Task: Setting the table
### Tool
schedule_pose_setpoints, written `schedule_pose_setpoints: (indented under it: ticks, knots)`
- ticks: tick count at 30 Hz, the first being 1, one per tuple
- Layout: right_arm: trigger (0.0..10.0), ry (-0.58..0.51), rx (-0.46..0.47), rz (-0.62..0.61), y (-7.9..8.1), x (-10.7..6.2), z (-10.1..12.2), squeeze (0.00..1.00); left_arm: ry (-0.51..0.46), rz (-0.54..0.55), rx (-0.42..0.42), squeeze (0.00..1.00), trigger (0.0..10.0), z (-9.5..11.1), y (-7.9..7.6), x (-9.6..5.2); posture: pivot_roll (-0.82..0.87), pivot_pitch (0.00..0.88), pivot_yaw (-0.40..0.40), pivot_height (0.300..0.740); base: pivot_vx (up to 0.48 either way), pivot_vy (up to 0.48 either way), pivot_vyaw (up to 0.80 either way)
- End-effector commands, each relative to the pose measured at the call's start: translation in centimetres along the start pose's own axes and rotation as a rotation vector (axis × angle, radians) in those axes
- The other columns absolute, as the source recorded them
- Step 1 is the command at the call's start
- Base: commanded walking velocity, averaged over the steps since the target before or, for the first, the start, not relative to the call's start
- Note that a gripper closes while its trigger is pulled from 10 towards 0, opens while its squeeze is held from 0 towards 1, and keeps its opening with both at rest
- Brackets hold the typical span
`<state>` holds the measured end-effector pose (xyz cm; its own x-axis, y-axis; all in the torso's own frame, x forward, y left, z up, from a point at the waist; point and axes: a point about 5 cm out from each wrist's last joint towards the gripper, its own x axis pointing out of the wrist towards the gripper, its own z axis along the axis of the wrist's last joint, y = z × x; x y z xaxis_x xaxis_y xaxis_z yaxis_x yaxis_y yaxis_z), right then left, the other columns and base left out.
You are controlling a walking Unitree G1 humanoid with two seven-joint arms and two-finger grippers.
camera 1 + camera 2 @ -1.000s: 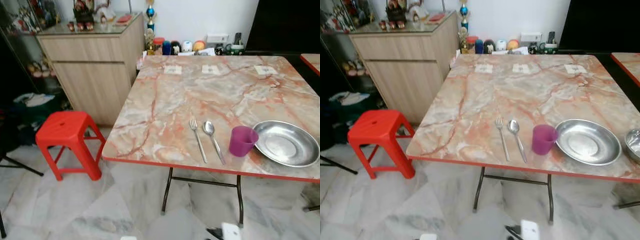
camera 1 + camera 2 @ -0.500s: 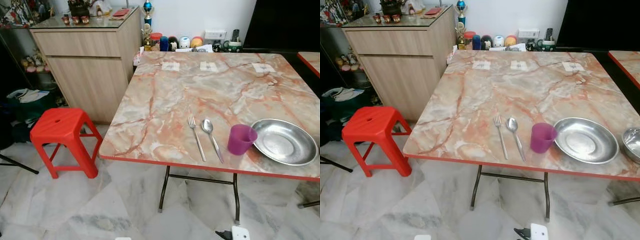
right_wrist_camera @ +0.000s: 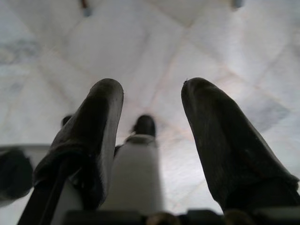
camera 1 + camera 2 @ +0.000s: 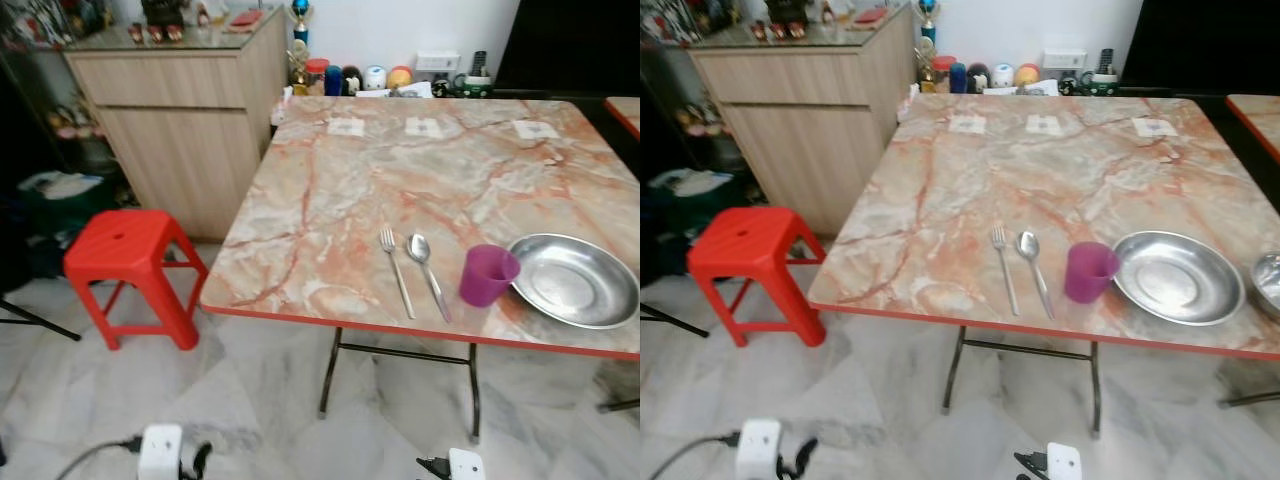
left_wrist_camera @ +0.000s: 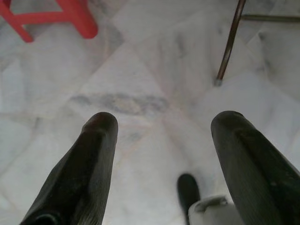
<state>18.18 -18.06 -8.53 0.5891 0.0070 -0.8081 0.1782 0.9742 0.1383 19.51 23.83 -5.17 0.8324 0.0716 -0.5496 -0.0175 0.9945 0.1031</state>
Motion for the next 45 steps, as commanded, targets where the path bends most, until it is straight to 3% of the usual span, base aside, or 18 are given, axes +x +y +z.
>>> schedule_pose_setpoints:
  ticks: [1, 6, 11, 16, 22, 35, 45]
  knots:
    - [10.0, 0.018, 0.006, -0.001, 0.1, 0.0, -0.4, 0.0, 0.029, 0.02, 0.026, 0.0, 10.0, -0.9, 1.4, -0.7, 0.07, 0.093, -0.002, 0.74, 0.0, 0.0, 0.0]
    - [10.0, 0.009, 0.003, -0.001, 0.1, 0.0, -0.2, 0.0, 0.232, 0.113, -0.007, 0.0, 10.0, -5.4, 3.6, -3.7, 0.08, 0.093, 0.0, 0.74, 0.0, 0.0, 0.0]
    - [10.0, 0.005, 0.0, -0.013, -0.1, 0.0, -0.1, 0.0, 0.36, 0.117, 0.002, 0.0, 10.0, -7.5, 3.6, -4.8, 0.07, 0.093, -0.004, 0.74, 0.0, 0.0, 0.0]
    - [10.0, 0.014, -0.003, -0.019, -0.7, -0.2, -0.7, 0.0, 0.26, 0.056, -0.04, 0.0, 10.0, -5.4, 2.0, -2.9, 0.06, 0.096, -0.012, 0.74, 0.0, 0.0, 0.0]
    - [10.0, 0.024, -0.005, -0.021, -0.9, -0.4, -1.3, 0.0, 0.241, 0.011, 0.008, 0.0, 10.0, -3.8, 0.7, -1.5, 0.05, 0.092, -0.006, 0.74, 0.0, 0.0, 0.0]
    - [10.0, 0.024, -0.01, -0.029, -1.4, -0.5, -1.2, 0.0, 0.266, 0.003, 0.007, 0.0, 10.0, -4.5, 0.2, -1.8, 0.05, 0.08, -0.01, 0.74, 0.0, -0.288, 0.0]
    - [10.0, -0.006, -0.029, -0.013, -0.4, -0.2, -0.5, 0.0, 0.28, 0.0, -0.008, 0.0, 10.0, -4.7, -0.6, -1.7, 0.04, 0.061, -0.022, 0.74, 0.0, -0.192, 0.0]
